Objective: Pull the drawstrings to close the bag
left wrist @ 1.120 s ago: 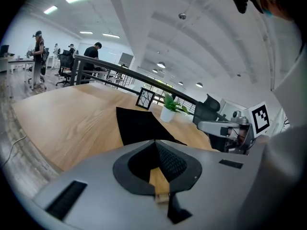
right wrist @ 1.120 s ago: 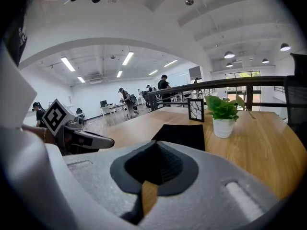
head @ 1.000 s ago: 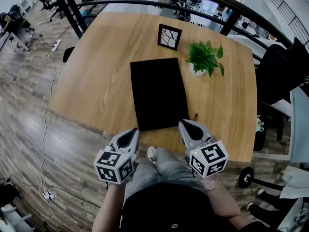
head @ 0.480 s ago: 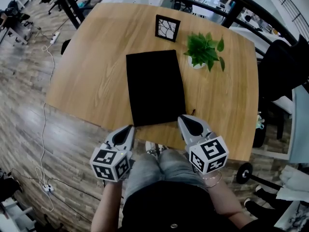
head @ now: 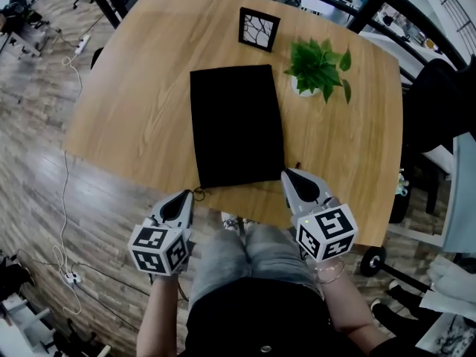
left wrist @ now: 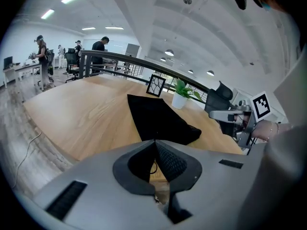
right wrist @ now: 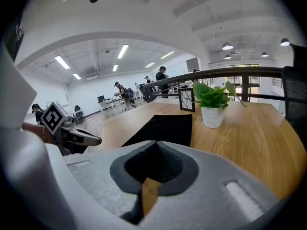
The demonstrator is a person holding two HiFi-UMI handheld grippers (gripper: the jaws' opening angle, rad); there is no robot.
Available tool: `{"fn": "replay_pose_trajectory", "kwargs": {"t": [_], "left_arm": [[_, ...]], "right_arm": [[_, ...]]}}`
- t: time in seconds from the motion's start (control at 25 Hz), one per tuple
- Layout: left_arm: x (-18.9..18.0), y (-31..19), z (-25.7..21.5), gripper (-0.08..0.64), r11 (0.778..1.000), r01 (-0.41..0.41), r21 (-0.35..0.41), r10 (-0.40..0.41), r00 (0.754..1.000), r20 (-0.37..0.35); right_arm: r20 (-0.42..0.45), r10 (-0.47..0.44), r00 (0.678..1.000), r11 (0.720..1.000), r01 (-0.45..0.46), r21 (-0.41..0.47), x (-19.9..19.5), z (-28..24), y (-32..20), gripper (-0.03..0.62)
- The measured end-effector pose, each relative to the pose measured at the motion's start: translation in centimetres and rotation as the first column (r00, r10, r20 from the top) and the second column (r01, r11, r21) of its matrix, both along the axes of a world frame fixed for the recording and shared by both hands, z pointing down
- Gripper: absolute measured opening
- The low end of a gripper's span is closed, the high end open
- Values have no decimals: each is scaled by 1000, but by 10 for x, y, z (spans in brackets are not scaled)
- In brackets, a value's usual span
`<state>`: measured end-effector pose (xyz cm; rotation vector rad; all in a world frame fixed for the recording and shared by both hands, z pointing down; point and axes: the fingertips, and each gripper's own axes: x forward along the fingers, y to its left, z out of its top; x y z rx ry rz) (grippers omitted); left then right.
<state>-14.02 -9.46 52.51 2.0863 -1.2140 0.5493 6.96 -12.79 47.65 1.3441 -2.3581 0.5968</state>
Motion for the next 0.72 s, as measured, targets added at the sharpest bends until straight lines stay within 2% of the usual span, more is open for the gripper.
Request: {"fn": "replay_pose_trajectory", "kwargs": {"t": [0.28,0.48,0.56,0.72], "left_arm": [[4,4,24,15,992,-118,-38,121,990,78],[6,1,43,20,987,-138,-83,146,985,92],[7,0,46,96,985,-145,-91,153,984,89],[13,1,50,110,972,-213,-97,224,967,123]], "right_arm": [[-36,50,998,998,-52,-45,18,18,0,0],[-44,69,997,995,-72,-71,26,28,0,0],[-50,78,996,993,-82,-81,29,32,1,0],[-69,106,992,988,-113,-102,38,41,3,0]]}}
